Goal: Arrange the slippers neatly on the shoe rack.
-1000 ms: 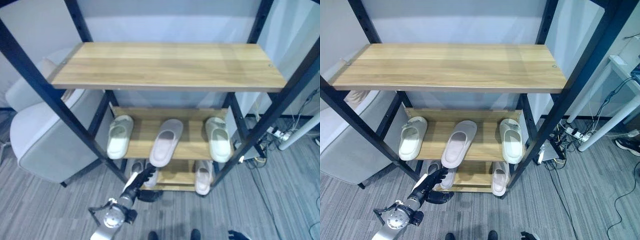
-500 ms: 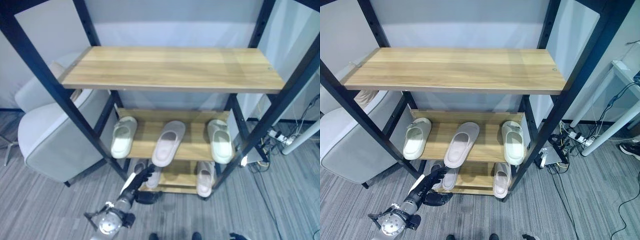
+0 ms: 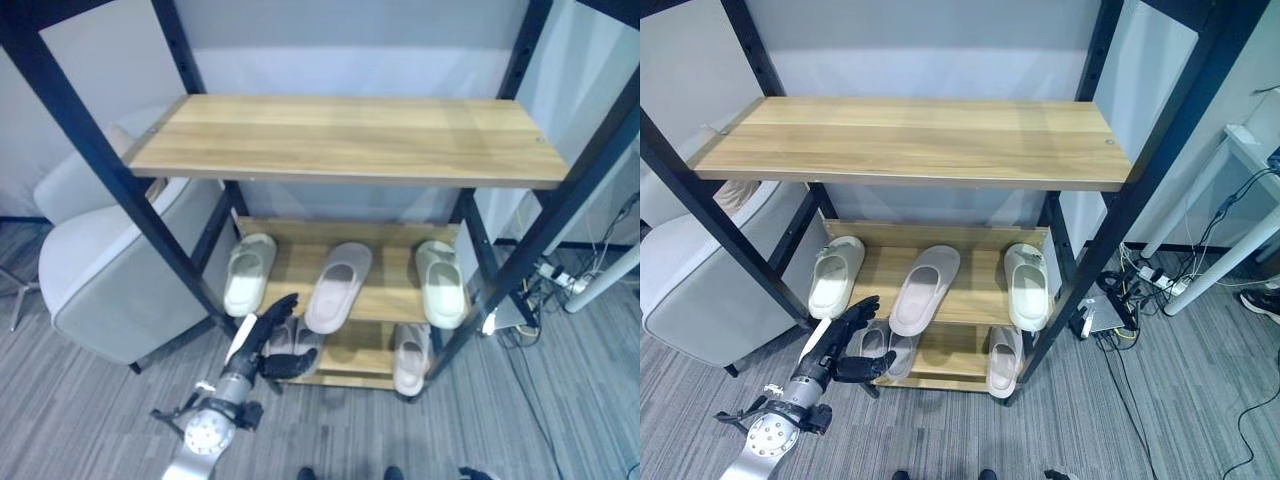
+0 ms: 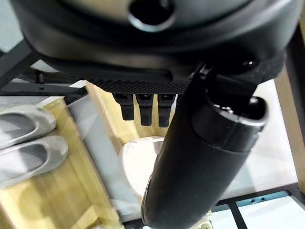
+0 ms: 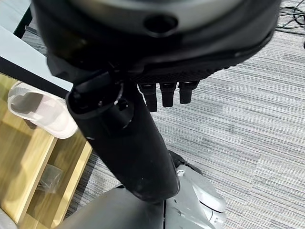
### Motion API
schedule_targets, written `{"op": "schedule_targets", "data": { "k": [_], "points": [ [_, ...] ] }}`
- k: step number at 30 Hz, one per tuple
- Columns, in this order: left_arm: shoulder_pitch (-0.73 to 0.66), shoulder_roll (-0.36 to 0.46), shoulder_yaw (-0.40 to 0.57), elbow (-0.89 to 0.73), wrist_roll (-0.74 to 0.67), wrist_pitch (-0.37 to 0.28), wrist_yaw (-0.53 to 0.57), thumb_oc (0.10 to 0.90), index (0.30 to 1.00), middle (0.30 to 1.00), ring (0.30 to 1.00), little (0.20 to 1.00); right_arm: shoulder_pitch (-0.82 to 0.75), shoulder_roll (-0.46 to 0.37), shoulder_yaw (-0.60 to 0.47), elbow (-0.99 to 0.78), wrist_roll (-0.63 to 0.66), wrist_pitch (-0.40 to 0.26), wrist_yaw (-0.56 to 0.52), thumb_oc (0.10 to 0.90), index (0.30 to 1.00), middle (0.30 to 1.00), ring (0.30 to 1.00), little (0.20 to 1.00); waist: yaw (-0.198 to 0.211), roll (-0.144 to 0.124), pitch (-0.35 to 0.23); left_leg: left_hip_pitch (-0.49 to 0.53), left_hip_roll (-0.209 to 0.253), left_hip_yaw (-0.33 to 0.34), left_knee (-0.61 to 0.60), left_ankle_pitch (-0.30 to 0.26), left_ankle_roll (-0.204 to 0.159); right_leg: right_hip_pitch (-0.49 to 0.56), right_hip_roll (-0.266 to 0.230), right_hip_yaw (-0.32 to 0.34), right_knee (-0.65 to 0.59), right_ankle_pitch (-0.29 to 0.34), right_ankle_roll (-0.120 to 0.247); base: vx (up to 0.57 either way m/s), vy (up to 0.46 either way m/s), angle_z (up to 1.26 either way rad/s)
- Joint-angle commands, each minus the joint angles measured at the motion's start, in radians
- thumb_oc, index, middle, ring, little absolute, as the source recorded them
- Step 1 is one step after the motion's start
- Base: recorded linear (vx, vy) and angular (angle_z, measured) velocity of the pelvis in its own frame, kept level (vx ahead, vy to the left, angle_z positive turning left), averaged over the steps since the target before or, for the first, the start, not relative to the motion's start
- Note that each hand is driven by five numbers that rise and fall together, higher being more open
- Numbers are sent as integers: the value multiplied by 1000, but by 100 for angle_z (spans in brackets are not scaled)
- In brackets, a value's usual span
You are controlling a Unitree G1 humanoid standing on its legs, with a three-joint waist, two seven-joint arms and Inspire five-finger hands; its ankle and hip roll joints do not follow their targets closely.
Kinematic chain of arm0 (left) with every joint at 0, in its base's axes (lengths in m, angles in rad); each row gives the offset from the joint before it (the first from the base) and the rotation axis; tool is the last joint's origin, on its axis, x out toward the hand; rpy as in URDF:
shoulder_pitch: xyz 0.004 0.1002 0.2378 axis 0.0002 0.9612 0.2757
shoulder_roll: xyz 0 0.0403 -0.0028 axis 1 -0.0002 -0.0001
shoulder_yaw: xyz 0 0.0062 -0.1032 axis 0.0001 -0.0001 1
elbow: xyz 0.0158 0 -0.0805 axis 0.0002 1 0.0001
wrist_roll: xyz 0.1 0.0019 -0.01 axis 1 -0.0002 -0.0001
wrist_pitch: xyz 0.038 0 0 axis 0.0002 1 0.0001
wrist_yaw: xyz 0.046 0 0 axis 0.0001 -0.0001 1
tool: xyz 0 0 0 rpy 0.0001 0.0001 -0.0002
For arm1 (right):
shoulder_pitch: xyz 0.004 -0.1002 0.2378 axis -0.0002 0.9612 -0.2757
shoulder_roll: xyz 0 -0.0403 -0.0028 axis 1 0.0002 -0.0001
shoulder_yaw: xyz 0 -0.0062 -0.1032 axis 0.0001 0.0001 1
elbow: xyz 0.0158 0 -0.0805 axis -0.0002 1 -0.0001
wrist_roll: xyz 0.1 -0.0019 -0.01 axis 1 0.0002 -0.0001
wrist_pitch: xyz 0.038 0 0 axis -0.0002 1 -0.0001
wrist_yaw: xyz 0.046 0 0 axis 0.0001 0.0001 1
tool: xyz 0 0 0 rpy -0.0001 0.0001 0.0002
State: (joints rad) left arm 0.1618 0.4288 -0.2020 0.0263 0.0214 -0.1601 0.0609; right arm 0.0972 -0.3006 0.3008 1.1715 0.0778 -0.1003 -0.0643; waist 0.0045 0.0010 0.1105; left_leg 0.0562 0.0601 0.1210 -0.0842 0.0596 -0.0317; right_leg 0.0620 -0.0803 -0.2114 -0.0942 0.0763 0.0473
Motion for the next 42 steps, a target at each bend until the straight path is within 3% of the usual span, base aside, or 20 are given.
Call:
{"op": "schedule_targets", "data": {
  "k": [1,12,21,40,41,42],
  "points": [
    [-201,51,-12,-93,92,-113,81,800,900,900,900,900,-43,21,19,-20,-17,-31,-1,800,900,900,900,900,0,-35,-9,22,16,5,-3,-95,-39,61,-36,19,15,-116,92,0,0,0],
    [-541,85,-115,134,341,-52,249,800,900,900,900,900,-23,7,58,-35,-29,-29,1,800,900,900,900,900,-66,-40,-3,-5,26,48,-3,-113,-46,8,-35,64,7,-103,108,6,-4,-13],
    [-741,122,-160,305,444,14,365,800,900,900,900,900,-41,-12,79,-55,-36,-39,-2,800,900,900,900,900,-102,-33,17,-73,27,78,-3,-103,-43,-88,-36,104,11,-80,118,-54,15,-17],
    [-931,164,-222,482,480,84,434,800,900,900,900,900,-78,-34,124,-124,-53,-59,-11,800,900,900,900,900,-127,-54,34,-140,19,111,-3,-89,-33,-184,-43,141,23,-50,129,-14,13,-7],
    [-938,163,-226,481,477,84,430,709,764,764,764,764,-79,-34,124,-124,-53,-58,-11,800,900,900,900,900,-126,-57,35,-142,19,111,-3,-89,-32,-185,-43,141,23,-50,130,0,0,0],
    [-940,162,-229,483,475,82,428,584,575,575,575,575,-80,-31,126,-123,-52,-58,-11,800,900,900,900,900,-127,-58,35,-142,19,112,-3,-90,-32,-186,-43,142,23,-50,129,0,0,0]
  ]
}}
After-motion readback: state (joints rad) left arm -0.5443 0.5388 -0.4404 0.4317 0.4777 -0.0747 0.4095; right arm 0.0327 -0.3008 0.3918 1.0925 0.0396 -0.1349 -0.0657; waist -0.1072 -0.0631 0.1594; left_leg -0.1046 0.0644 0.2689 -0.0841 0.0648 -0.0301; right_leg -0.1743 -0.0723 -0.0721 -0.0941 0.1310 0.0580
